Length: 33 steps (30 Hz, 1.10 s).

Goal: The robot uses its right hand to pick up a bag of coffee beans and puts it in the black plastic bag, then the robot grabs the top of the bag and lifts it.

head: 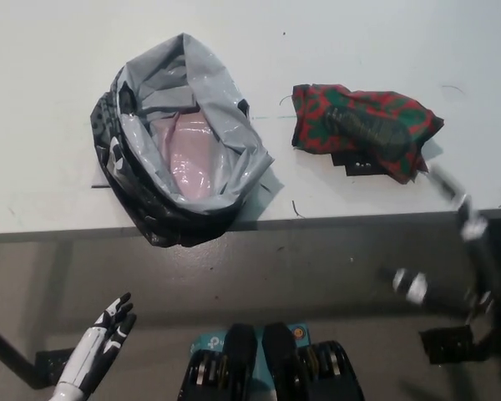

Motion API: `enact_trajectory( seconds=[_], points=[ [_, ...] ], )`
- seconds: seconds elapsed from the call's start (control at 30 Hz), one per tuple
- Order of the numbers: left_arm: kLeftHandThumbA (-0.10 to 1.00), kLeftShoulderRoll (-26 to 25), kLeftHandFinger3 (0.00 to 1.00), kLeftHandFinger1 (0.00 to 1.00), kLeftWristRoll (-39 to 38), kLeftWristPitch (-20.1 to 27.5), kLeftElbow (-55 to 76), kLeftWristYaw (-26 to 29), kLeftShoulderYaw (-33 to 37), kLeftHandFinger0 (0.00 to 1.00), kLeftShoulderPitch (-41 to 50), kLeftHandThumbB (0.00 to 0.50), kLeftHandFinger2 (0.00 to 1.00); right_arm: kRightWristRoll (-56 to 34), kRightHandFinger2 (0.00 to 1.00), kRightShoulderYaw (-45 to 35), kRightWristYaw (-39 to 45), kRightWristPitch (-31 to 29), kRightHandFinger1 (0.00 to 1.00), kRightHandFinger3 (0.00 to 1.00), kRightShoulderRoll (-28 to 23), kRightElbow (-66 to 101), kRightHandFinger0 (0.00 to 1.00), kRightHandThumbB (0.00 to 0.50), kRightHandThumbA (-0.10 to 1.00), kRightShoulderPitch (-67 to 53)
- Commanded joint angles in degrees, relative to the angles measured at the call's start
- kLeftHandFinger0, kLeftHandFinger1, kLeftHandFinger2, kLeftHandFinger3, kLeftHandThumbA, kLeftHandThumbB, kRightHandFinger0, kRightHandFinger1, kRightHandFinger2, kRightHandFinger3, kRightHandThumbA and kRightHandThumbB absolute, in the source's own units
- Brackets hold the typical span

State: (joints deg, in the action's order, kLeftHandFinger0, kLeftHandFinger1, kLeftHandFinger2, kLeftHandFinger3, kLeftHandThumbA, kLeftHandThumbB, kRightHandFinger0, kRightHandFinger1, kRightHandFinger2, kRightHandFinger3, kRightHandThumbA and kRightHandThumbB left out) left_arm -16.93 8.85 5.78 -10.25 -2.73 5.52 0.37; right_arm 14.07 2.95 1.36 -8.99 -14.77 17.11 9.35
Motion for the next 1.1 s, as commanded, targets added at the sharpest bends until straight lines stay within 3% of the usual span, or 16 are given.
enact_trajectory(
  seconds=[0.0, 0.17, 0.2, 0.27, 0.37, 0.5, 0.63, 0.8, 0.83, 1.07],
  points=[
    [1.0, -1.59, 1.0, 1.0, 1.35, 3.13, 2.02, -0.42, -0.41, 1.0, -0.46, 0.24, 1.0, 3.22, 1.0, -2.59, 10.94, 22.66, 1.0, 1.0, -9.3, 8.75, 1.0, 0.357, 0.94, 22.47],
    [1.0, -1.43, 1.0, 1.0, 1.37, 2.83, 2.12, -0.52, -0.23, 1.0, 0.08, 0.233, 1.0, 4.99, 1.0, 1.82, 16.26, 28.87, 1.0, 1.0, -13.27, -5.2, 1.0, 0.376, 0.97, 38.26],
    [1.0, -1.49, 1.0, 1.0, 1.52, 2.96, 2.1, -0.49, -0.16, 1.0, 0.18, 0.24, 1.0, 6.0, 1.0, 3.6, 17.76, 28.31, 1.0, 1.0, -14.05, -10.54, 1.0, 0.378, 0.91, 42.31],
    [1.0, -1.42, 1.0, 1.0, 1.55, 3.01, 2.12, -0.43, -0.15, 1.0, 0.23, 0.247, 1.0, 6.91, 1.0, 5.33, 19.12, 28.83, 1.0, 1.0, -14.38, -15.16, 1.0, 0.403, 0.9, 45.8],
    [1.0, -1.36, 1.0, 1.0, 1.3, 3.24, 1.88, -0.47, -0.23, 1.0, 0.01, 0.256, 1.0, 8.81, 1.0, 9.3, 21.72, 29.02, 1.0, 1.0, -14.13, -24.73, 1.0, 0.393, 0.88, 52.28],
    [1.0, -1.28, 1.0, 1.0, 1.64, 3.17, 1.77, -0.39, -0.05, 1.0, -0.46, 0.253, 1.0, 10.75, 1.0, 14.27, 23.53, 26.31, 1.0, 1.0, -12.56, -39.6, 1.0, 0.459, 0.92, 60.19],
    [1.0, -1.35, 1.0, 1.0, 1.81, 3.13, 1.82, -0.53, 0.12, 1.0, -0.62, 0.253, 1.0, 11.2, 1.0, 17.25, 23.69, 25.31, 1.0, 1.0, -10.95, -47.76, 1.0, 0.483, 0.94, 63.78],
    [1.0, -1.35, 1.0, 1.0, 1.79, 3.03, 1.83, -0.72, 0.21, 1.0, -0.82, 0.25, 1.0, 10.33, 1.0, 19.54, 23.29, 26.4, 1.0, 1.0, -7.94, -54.95, 1.0, 0.464, 0.96, 65.88],
    [1.0, -1.5, 1.0, 1.0, 2.28, 2.72, 2.18, -0.7, 0.32, 1.0, -0.83, 0.246, 1.0, 10.12, 1.0, 20.05, 23.0, 26.13, 1.0, 1.0, -7.08, -57.29, 1.0, 0.492, 0.96, 66.17],
    [1.0, -1.4, 1.0, 1.0, 2.05, 2.58, 2.47, -1.22, 0.07, 1.0, -0.84, 0.259, 1.0, 9.35, 1.0, 21.63, 23.17, 24.85, 1.0, 1.0, -4.27, -65.91, 1.0, 0.5, 0.94, 66.45]
  ],
)
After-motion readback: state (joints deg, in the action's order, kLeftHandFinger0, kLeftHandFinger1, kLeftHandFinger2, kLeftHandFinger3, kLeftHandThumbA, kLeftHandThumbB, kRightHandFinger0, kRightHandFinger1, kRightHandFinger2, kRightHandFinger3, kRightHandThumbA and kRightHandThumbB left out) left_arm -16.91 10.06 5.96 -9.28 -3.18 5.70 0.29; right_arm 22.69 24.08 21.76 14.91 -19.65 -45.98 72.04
